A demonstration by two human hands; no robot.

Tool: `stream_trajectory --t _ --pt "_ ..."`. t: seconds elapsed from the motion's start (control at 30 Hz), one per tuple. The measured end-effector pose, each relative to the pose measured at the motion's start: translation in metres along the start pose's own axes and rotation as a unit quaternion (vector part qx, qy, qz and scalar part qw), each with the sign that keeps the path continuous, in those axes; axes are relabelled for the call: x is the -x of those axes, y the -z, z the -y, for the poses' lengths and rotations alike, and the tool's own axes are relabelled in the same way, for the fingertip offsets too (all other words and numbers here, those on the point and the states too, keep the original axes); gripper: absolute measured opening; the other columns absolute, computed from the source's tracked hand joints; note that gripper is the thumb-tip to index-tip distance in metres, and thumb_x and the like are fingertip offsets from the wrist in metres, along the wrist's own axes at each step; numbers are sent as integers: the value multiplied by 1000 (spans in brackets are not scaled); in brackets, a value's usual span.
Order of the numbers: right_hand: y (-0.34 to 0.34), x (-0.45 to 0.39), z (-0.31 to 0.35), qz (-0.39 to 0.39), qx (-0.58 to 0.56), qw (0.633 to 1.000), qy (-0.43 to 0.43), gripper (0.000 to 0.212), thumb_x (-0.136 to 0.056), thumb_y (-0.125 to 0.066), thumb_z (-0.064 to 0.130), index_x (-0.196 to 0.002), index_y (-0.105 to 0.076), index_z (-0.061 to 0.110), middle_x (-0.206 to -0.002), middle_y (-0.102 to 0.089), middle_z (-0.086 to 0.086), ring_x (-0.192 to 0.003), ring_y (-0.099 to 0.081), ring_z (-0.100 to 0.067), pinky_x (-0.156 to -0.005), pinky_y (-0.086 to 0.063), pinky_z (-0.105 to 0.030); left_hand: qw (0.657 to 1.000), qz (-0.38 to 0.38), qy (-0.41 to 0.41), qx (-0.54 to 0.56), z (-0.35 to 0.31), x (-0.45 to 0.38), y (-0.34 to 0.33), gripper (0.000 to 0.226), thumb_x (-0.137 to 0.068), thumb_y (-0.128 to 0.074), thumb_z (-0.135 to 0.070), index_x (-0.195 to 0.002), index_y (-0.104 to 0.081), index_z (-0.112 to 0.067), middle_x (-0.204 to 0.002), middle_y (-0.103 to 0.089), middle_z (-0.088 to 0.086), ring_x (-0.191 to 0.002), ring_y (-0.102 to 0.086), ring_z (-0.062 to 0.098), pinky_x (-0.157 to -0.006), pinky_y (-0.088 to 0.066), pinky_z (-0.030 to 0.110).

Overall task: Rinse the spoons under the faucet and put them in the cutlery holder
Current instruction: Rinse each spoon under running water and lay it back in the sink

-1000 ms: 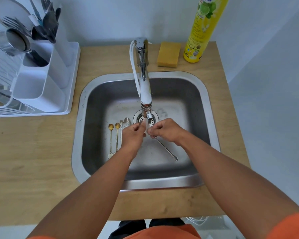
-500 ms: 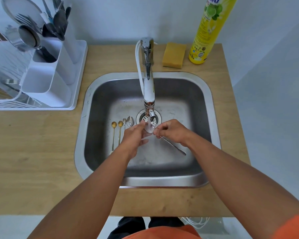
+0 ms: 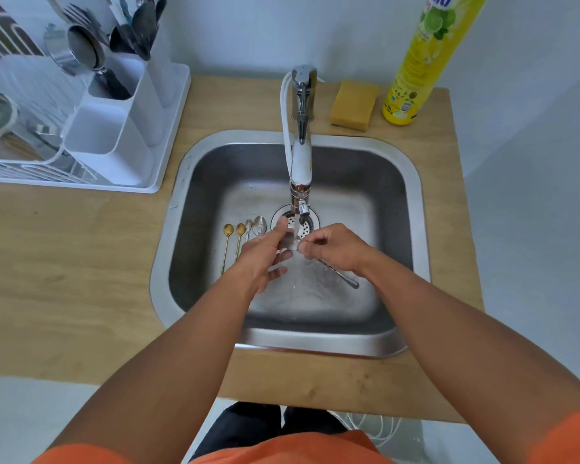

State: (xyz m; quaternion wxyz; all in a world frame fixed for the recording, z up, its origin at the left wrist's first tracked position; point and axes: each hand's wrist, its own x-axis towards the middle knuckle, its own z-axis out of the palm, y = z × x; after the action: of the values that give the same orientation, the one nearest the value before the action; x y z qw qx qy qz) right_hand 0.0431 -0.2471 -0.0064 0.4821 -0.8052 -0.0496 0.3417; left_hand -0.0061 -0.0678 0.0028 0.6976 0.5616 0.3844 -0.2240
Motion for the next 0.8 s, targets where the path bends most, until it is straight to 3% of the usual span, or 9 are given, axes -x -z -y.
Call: stream_trajectory --t 0.17,0.3,0.4,0.47,0.57,0.7,0.8 --pt "3 6 1 7 -55 998 -19 9 -92 -77 15 -97 -80 8 -86 -78 -5 -81 -71 -10 -93 -56 -28 998 66 0 -14 6 2 10 32 -98 -62 -55 -91 -86 -35 -90 -76 -13 -98 -63 17 -83 -55 35" --pt "-4 12 1 8 -64 997 -33 6 -94 -75 17 -92 -80 16 -85 -79 1 -79 -71 -5 -84 -54 -22 995 96 15 -31 2 3 14 30 -96 -65 -55 -104 -84 -33 -100 -66 -8 -93 -54 18 -80 -53 34" --pt "-7 16 4 1 -81 996 -31 6 -95 -74 20 -92 -80 19 -87 -79 2 -78 -70 -2 -78 -50 -17 993 106 7 -49 -6 3 11 45 -86 -70 -63 -115 -81 -30 -100 -64 -7 -90 -52 16 -79 -53 33" --pt "-9 19 3 -5 -102 994 -30 9 -96 -73 21 -99 -80 15 -93 -79 -2 -85 -69 -5 -84 -51 -20 992 114 8 -58 -9 2 10 50 -77 -73 -67 -110 -81 -29 -95 -67 -8 -91 -53 16 -80 -53 34" --pt "-8 21 2 -5 -118 992 -34 12 -97 -72 24 -101 -79 14 -94 -78 0 -88 -68 -2 -86 -49 -22 991 121 8 -64 -11 -1 11 35 -84 -75 -60 -101 -77 -30 -90 -73 -9 -95 -59 17 -82 -51 36" --pt "-6 20 -1 -13 -93 995 -30 14 -98 -70 25 -95 -80 16 -87 -78 7 -81 -67 2 -73 -46 -13 994 71 -53 -69 -11 1 4 28 -90 -76 -48 -106 -74 -26 -102 -81 -7 -103 -73 15 -81 -50 35" --pt "-7 21 -6 -30 -83 996 -14 13 -97 -71 24 -90 -80 17 -84 -76 0 -75 -64 -5 -71 -50 -19 982 0 -155 -109 -10 7 -5 12 -95 -76 -37 -97 -77 -25 -88 -81 -10 -80 -75 1 -74 -49 25"
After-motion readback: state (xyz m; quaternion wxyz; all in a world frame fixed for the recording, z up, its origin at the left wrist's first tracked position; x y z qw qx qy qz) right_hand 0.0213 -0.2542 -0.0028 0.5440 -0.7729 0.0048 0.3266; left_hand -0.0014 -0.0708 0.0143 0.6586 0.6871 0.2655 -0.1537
